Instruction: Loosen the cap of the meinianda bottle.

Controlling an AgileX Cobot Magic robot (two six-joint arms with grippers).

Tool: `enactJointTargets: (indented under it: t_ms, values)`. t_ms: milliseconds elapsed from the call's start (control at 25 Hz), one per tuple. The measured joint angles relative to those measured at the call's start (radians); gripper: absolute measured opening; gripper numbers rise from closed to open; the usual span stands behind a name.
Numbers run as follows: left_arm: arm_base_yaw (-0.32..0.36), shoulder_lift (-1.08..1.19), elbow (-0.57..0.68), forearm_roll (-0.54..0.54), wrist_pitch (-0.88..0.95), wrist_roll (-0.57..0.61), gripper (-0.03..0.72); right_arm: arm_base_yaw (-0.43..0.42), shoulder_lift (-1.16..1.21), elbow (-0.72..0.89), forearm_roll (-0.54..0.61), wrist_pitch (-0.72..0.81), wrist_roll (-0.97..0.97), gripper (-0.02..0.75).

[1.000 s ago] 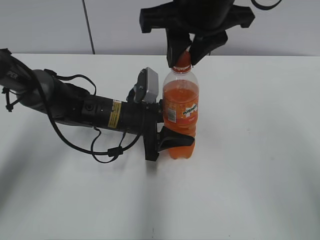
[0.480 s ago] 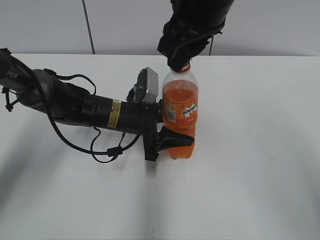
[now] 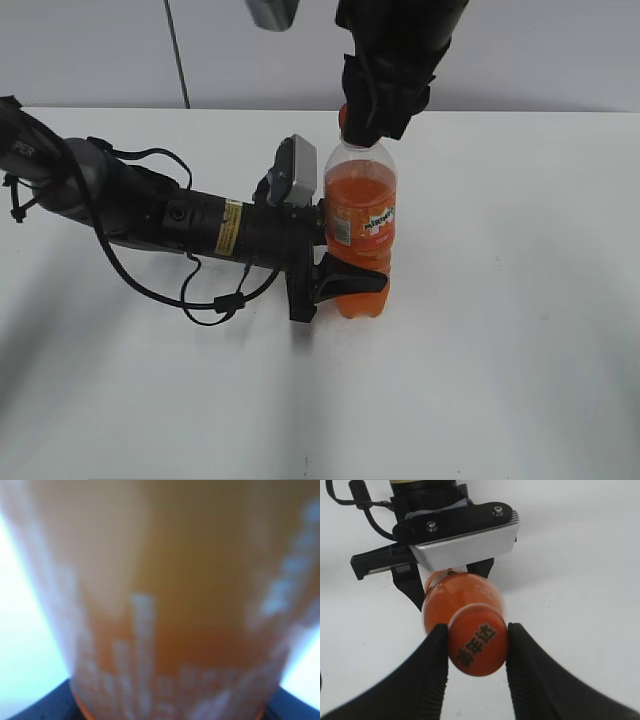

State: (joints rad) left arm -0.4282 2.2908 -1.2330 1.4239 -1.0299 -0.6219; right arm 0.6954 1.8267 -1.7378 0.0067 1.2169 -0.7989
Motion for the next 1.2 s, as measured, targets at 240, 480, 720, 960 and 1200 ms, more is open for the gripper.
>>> enactJointTargets:
  t_ms: [240, 480, 720, 960, 1200]
  values:
    - [0.000, 0.000, 0.000, 0.001, 0.000, 0.000, 0.398, 0.000, 0.000, 0.000, 0.000, 0.001, -0.114, 0.271]
    - [0.000, 0.000, 0.000, 0.001, 0.001, -0.001, 0.398, 0.000, 0.000, -0.010, 0.003, 0.005, -0.136, 0.271]
    - [0.000, 0.000, 0.000, 0.002, 0.001, -0.001, 0.398, 0.000, -0.024, -0.043, 0.036, 0.007, -0.125, 0.271]
    - [0.000, 0.000, 0.000, 0.003, 0.000, -0.001, 0.398, 0.000, -0.054, -0.059, 0.014, 0.007, 0.121, 0.271]
    - [0.000, 0.000, 0.000, 0.003, 0.001, 0.000, 0.398, -0.061, -0.078, -0.060, 0.004, 0.007, 0.410, 0.271]
